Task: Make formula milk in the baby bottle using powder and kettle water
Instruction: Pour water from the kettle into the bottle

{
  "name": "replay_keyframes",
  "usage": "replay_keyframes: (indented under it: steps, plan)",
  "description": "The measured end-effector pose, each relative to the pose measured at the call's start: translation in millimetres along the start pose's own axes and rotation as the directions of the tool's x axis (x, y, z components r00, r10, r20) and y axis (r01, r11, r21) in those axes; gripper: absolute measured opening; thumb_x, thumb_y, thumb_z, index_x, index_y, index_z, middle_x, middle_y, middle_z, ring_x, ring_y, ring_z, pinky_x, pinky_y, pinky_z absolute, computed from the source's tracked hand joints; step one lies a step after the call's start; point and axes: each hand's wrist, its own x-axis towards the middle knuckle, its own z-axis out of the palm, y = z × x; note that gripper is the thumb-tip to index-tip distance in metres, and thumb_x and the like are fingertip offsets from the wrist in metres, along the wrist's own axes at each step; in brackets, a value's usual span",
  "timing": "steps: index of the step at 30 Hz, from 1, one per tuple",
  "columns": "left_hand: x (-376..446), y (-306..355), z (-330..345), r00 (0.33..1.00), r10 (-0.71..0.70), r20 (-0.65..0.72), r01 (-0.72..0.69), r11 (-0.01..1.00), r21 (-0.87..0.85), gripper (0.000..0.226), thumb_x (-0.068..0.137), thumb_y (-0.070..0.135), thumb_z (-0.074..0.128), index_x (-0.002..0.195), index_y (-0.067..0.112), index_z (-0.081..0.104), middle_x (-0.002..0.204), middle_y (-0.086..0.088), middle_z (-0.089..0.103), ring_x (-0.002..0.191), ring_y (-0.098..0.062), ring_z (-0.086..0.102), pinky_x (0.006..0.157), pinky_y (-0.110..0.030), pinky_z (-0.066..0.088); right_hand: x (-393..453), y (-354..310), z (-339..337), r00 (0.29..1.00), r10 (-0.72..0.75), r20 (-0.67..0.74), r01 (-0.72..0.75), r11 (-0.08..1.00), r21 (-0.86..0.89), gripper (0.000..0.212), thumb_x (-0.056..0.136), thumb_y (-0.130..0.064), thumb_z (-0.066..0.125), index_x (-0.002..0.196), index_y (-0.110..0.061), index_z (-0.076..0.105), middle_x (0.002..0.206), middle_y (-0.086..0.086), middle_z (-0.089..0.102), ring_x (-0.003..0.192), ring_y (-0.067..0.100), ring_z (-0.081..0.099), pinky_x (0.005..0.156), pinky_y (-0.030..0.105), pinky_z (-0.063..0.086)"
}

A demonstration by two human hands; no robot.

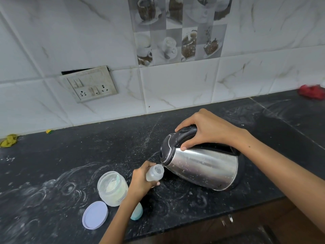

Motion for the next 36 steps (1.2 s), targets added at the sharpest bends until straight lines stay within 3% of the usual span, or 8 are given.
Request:
replay_keyframes:
  steps: [6,14,25,32,36]
  plan:
    - [-1.2,1.9,-0.6,1.0,0.0,0.005,0.0,1.0,-0.008,0.055,0.06,0.01,0.088,0.105,0.022,0.06,0.105,0.009,0.067,0.099,-0.008,0.06,0.075,-0.008,0.038,-0.4,-0.4,0.9,1.0,-0.009,-0.008,0.008,1.0,-0.01,0.053,0.063,-0.052,0.084,0.111,-0.033,0.073,0.089,-0.014,0.075,0.076,0.002,0.064,0.073,0.024,0.051]
    - [-4.1,2.2,-1.7,1.0,0.007,0.005,-0.007,1.0,-0.005,0.053,0.06,0.01,0.087,0.104,0.023,0.06,0.104,0.013,0.065,0.099,-0.006,0.059,0.074,-0.006,0.037,0.4,-1.1,0.4,1.0,-0.016,-0.006,0.016,0.999,-0.028,0.053,0.063,-0.053,0.084,0.111,-0.033,0.072,0.088,-0.016,0.074,0.076,0.0,0.063,0.071,0.021,0.05]
    - [-3.4,0.5,-0.9,1.0,0.018,-0.009,-0.017,1.0,0.012,0.053,0.06,0.012,0.088,0.104,0.022,0.06,0.104,0.011,0.067,0.1,-0.011,0.06,0.084,-0.025,0.044,2.9,-2.6,0.0,1.0,-0.026,0.011,0.027,0.999,-0.039,0.054,0.063,-0.053,0.084,0.111,-0.032,0.072,0.088,-0.011,0.075,0.078,0.006,0.066,0.075,0.034,0.054]
    - [-2.6,-1.0,0.0,1.0,0.027,0.001,-0.027,1.0,0.012,0.053,0.06,0.013,0.088,0.104,0.023,0.06,0.105,0.013,0.066,0.101,-0.011,0.06,0.087,-0.025,0.045,6.6,-4.0,-1.5,0.999,-0.041,0.006,0.041,0.998,-0.04,0.055,0.062,-0.054,0.084,0.111,-0.031,0.073,0.087,-0.016,0.074,0.078,0.001,0.064,0.071,0.025,0.053]
    - [-2.9,-1.5,-0.3,0.999,0.037,0.0,-0.037,0.999,0.014,0.053,0.06,0.014,0.088,0.104,0.023,0.059,0.105,0.012,0.066,0.102,-0.011,0.06,0.088,-0.027,0.046,7.9,-3.7,-1.3,0.999,-0.046,0.002,0.046,0.998,-0.045,0.053,0.062,-0.053,0.084,0.109,-0.032,0.073,0.07,-0.027,0.064,0.076,-0.009,0.058,0.059,0.014,0.043]
